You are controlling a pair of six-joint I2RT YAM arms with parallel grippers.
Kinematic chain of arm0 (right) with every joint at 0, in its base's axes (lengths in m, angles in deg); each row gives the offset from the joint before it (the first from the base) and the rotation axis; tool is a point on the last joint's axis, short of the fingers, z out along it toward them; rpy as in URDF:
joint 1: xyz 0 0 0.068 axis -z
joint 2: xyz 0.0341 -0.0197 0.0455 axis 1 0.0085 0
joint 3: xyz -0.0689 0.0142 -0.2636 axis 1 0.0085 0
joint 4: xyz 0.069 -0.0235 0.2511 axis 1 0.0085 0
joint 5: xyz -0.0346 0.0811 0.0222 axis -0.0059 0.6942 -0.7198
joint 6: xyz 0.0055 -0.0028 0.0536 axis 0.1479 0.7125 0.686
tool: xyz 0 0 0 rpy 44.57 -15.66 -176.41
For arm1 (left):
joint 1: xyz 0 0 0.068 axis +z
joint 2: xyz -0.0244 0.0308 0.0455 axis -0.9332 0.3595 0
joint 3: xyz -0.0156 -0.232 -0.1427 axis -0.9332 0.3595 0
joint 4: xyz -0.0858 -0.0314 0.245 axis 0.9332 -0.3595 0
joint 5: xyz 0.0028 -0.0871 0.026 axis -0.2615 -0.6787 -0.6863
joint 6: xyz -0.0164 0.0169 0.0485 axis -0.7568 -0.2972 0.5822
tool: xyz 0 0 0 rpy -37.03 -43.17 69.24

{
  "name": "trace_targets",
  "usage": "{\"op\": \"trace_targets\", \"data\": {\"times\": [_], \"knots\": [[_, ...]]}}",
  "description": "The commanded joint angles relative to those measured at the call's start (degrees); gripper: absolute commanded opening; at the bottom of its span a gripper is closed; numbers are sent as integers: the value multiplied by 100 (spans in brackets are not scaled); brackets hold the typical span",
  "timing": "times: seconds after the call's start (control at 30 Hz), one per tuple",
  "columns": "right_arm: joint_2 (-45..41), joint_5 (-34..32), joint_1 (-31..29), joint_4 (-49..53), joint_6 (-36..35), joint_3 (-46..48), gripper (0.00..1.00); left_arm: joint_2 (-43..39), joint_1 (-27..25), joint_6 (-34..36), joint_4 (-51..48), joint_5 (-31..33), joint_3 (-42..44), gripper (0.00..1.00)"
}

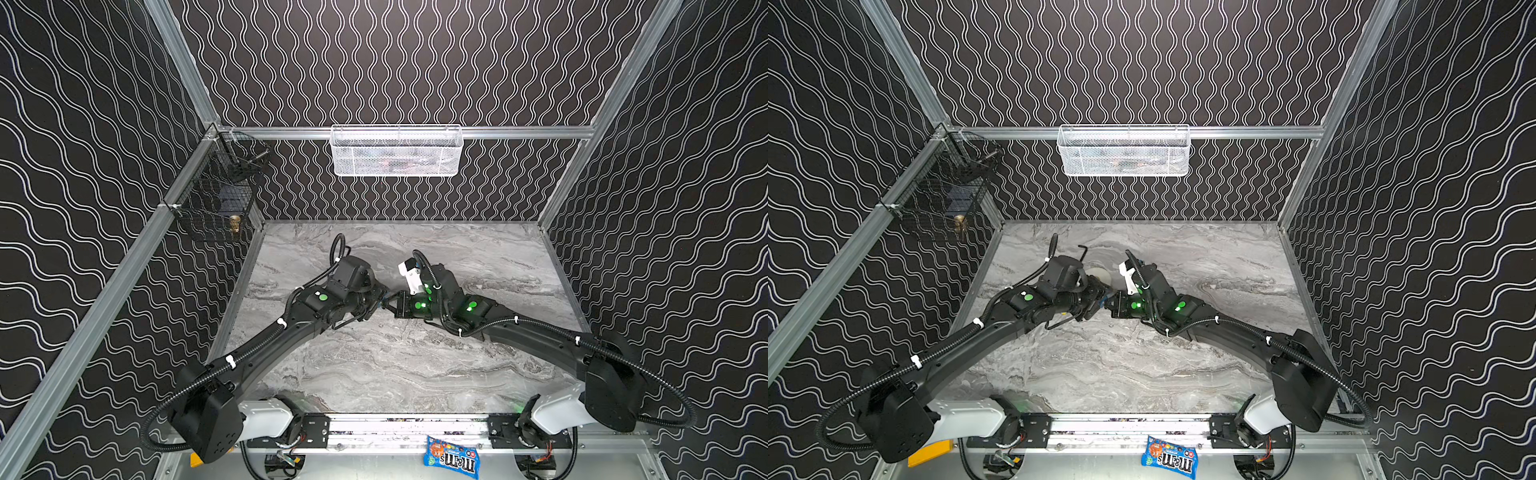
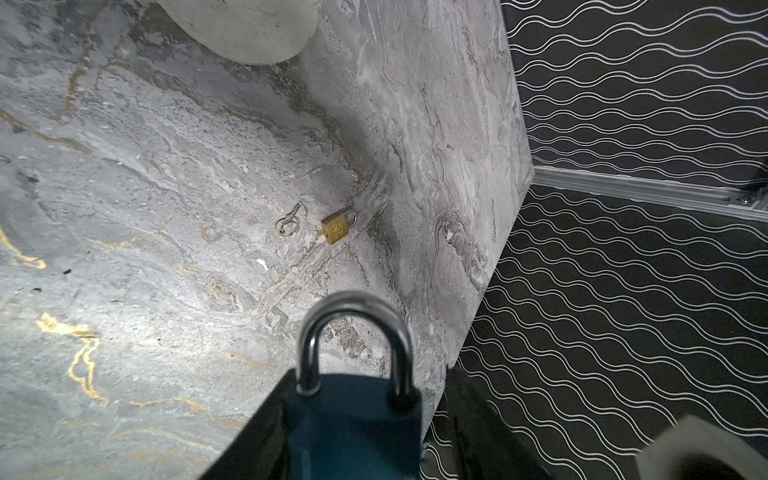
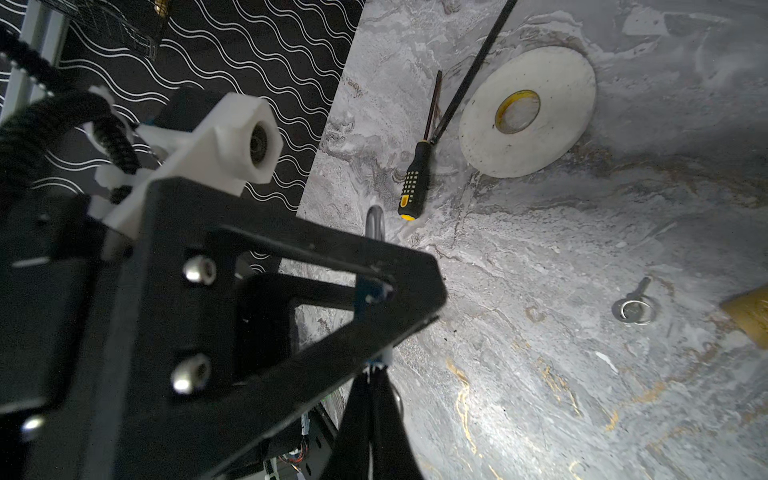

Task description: Unlock with the key

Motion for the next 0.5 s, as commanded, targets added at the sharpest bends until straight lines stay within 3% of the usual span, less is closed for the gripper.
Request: {"op": "trace_targets", "data": {"times": [0.0,0.2,0.47], "knots": [[-10,-5,-18,-301,17,2,0,7,-9,121,-6,-29,-59,55],[21,-7,-18,-273,88,-26,0,-30,-13,74,40,23,24,40],[110,115,-8,-110,86,-212,0,-42,-10,94,161,28,6,8]]}}
